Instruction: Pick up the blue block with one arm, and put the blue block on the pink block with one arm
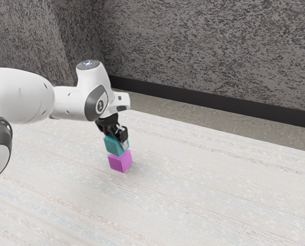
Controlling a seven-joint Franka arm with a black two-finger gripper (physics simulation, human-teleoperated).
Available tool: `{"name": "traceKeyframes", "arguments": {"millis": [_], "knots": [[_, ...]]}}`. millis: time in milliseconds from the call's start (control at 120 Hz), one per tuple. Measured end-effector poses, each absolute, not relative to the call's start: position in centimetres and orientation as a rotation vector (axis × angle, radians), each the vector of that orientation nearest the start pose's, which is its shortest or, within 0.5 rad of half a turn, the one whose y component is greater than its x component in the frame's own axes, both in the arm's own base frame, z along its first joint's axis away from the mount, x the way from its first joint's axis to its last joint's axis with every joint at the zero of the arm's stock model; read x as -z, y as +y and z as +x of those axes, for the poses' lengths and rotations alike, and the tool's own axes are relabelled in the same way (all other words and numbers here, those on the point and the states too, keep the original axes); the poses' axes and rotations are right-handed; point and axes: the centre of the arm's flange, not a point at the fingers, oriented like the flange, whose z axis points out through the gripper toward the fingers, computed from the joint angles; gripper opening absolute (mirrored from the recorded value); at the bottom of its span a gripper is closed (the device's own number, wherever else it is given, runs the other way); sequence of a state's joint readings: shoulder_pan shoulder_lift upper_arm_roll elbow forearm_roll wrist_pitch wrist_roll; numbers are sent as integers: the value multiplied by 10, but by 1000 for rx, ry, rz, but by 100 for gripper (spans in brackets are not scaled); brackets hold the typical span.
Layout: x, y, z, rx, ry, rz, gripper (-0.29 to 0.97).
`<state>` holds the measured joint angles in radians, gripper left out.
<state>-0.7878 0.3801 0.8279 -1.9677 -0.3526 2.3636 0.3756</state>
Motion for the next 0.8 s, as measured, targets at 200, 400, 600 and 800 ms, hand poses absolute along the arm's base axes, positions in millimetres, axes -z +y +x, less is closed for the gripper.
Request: {"name": "traceKeyframes", "arguments": {"millis": [200,400,600,800], "knots": [[-347,4,615,228,219,-3117,27],[-343,4,613,216,207,-3160,27],[-340,3,610,193,231,-3178,27],[-343,4,613,202,256,-3177,27]]}}
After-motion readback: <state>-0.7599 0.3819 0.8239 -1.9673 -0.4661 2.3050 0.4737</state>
